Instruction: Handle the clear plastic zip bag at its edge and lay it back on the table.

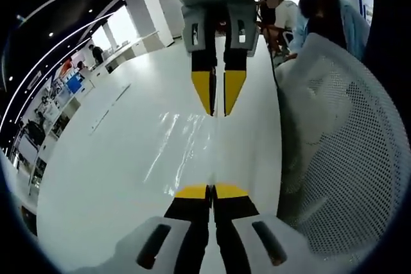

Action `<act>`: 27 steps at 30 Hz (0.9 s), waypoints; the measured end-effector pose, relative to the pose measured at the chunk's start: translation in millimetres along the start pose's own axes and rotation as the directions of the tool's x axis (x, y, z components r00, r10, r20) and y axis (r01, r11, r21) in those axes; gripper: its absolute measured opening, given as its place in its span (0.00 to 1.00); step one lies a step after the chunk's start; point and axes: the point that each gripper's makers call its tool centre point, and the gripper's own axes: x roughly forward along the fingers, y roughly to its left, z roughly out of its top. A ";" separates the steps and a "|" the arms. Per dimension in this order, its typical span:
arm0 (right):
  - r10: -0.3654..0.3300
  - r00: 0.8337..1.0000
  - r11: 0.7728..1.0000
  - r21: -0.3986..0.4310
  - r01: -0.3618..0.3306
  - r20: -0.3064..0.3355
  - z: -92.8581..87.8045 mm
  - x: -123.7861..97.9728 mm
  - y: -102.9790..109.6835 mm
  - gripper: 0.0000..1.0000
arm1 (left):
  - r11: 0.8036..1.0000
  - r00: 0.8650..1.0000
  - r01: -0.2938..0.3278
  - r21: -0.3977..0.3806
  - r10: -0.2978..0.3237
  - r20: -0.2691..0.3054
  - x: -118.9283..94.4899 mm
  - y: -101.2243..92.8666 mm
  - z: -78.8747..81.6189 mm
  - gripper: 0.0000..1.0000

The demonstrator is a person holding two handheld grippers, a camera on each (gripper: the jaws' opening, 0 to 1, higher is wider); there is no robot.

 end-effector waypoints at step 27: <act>0.013 0.998 1.000 -0.014 -0.012 0.062 26.8 29.3 2.4 0.06 | 0.998 0.999 0.027 0.053 -0.028 0.019 8.4 -4.3 21.9 0.00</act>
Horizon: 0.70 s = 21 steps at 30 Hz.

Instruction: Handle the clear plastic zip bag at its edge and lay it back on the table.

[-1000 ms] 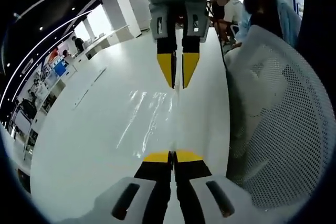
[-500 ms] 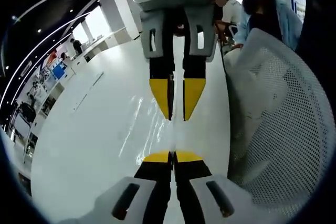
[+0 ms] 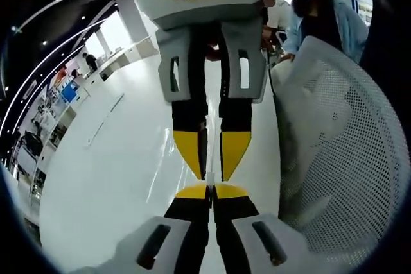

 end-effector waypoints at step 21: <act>-0.014 0.999 0.997 0.069 0.017 -0.051 -8.3 2.9 -2.7 0.00 | 0.999 1.000 0.008 0.053 -0.007 -0.009 4.1 1.4 1.5 0.05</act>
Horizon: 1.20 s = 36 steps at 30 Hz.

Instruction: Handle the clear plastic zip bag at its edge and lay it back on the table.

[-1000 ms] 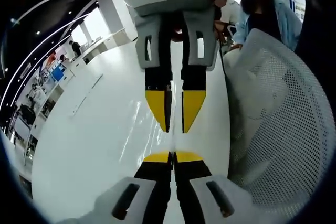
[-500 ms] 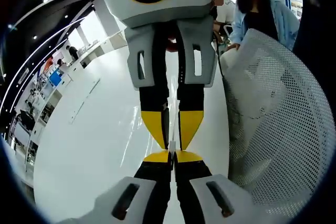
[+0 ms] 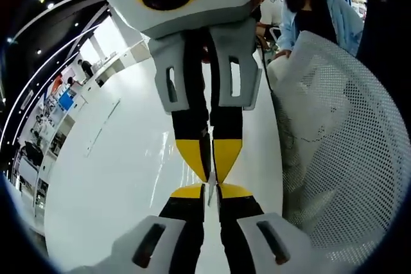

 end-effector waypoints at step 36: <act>0.012 0.999 1.000 -0.023 -0.013 -0.040 -4.3 -2.0 -1.0 0.00 | 0.996 0.999 0.026 -0.089 -0.030 -0.043 -0.6 1.6 -12.4 0.00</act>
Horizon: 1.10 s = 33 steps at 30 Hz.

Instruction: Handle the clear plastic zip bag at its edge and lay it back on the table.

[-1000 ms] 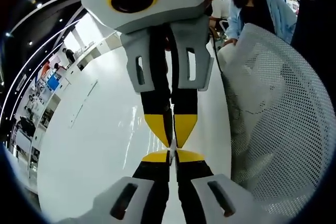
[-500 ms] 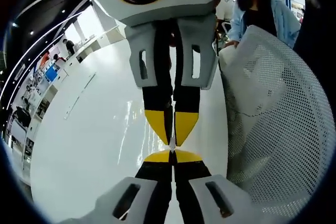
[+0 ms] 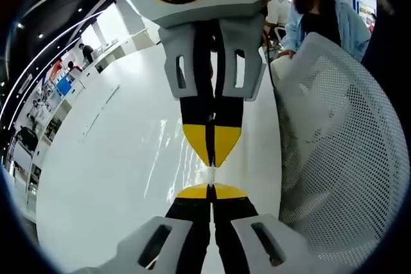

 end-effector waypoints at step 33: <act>-0.002 1.000 1.000 0.029 0.002 -0.005 -6.7 8.2 0.9 0.00 | 1.000 1.000 0.022 -0.007 -0.022 0.002 5.2 -4.9 3.2 0.00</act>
